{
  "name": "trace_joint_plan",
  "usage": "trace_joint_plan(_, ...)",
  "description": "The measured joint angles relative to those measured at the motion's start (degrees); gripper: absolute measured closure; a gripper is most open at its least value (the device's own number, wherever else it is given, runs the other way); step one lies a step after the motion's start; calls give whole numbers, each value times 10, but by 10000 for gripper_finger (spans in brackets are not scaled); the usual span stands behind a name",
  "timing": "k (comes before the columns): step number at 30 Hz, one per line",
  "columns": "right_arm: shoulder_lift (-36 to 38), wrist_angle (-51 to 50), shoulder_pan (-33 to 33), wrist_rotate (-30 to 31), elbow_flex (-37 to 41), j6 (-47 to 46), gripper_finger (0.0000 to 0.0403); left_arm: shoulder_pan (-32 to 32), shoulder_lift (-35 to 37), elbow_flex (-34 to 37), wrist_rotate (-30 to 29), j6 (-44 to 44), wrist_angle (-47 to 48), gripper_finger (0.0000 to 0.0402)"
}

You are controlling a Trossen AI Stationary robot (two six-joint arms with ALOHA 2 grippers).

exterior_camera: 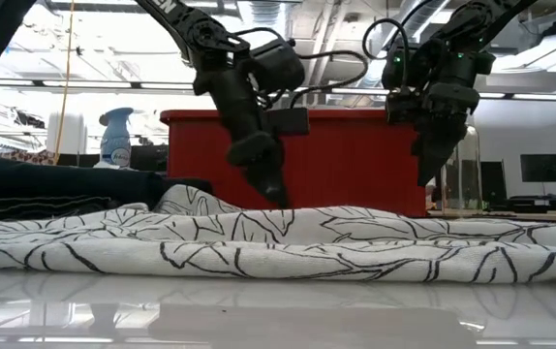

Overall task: Fold Laundry from Bin
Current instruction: Fold the white patterned shirt

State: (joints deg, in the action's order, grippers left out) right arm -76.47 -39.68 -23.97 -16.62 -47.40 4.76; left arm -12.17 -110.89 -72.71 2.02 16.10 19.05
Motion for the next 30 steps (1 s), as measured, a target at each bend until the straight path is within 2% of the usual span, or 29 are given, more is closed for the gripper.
trace_joint_plan(4,0,0,-1,0,0,-3,237,-1,0,0,49,17,-4,218)
trace_joint_plan(11,0,3,-1,0,0,-3,237,19,-30,0,38,42,0,218)
trace_joint_plan(21,0,7,8,0,0,-4,237,21,-52,-2,37,18,-6,218)
trace_joint_plan(23,0,7,11,0,0,-4,237,18,-50,-4,28,23,2,218)
trace_joint_plan(26,0,9,11,0,0,-3,237,8,-50,-23,-17,27,26,218)
trace_joint_plan(30,0,9,11,1,0,-3,237,-14,-52,-62,-51,13,86,218)
